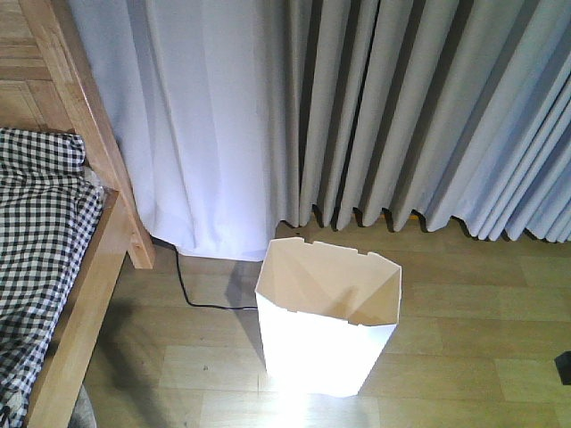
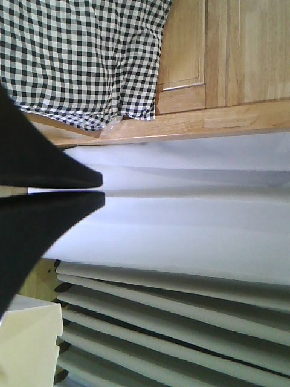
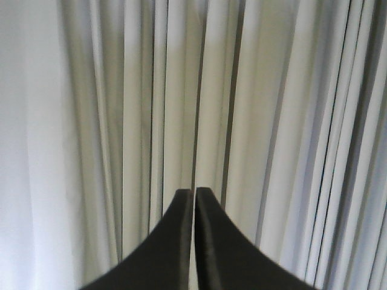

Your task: Move trash bin to bedside with robot

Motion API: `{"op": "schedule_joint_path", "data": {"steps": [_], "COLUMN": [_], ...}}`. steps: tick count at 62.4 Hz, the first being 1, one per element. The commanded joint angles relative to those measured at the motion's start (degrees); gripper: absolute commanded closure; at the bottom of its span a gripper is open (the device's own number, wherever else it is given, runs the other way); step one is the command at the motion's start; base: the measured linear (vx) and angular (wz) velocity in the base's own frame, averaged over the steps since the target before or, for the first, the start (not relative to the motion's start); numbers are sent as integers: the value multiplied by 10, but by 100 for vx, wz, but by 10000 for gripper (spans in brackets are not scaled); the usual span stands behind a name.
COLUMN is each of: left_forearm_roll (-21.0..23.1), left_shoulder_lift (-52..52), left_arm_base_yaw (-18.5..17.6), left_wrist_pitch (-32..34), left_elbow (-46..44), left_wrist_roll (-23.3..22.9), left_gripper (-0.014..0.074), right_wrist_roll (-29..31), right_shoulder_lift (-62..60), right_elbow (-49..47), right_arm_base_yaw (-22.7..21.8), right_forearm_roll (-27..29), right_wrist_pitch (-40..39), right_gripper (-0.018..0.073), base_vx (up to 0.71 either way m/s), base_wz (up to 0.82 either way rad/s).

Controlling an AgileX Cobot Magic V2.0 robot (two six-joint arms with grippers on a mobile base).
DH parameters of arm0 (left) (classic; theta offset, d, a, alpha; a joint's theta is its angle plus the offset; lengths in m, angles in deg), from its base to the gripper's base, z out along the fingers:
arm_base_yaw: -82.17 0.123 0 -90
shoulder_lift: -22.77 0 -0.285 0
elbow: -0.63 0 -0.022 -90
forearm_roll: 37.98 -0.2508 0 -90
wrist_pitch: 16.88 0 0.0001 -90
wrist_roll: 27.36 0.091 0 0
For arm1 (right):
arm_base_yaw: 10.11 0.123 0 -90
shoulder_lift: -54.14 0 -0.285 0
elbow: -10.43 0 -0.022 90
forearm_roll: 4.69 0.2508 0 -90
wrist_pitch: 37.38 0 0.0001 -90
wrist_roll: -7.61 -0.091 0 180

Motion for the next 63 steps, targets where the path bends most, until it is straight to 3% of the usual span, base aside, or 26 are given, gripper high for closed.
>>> {"op": "schedule_joint_path", "data": {"steps": [1,63], "left_forearm_roll": [2,2], "left_shoulder_lift": [-6,-6], "left_arm_base_yaw": [-1,-1], "left_wrist_pitch": [42,42], "left_elbow": [17,17], "left_wrist_roll": [-5,-5], "left_gripper": [602,602], "right_wrist_roll": [-2,-2], "right_shoulder_lift": [-9,-9], "right_elbow": [11,11], "right_arm_base_yaw": [-3,-3], "right_forearm_roll": [-7,-8], "right_wrist_pitch": [-32,-19], "right_gripper": [570,570], "base_vx": [0,0], "base_wz": [0,0]}}
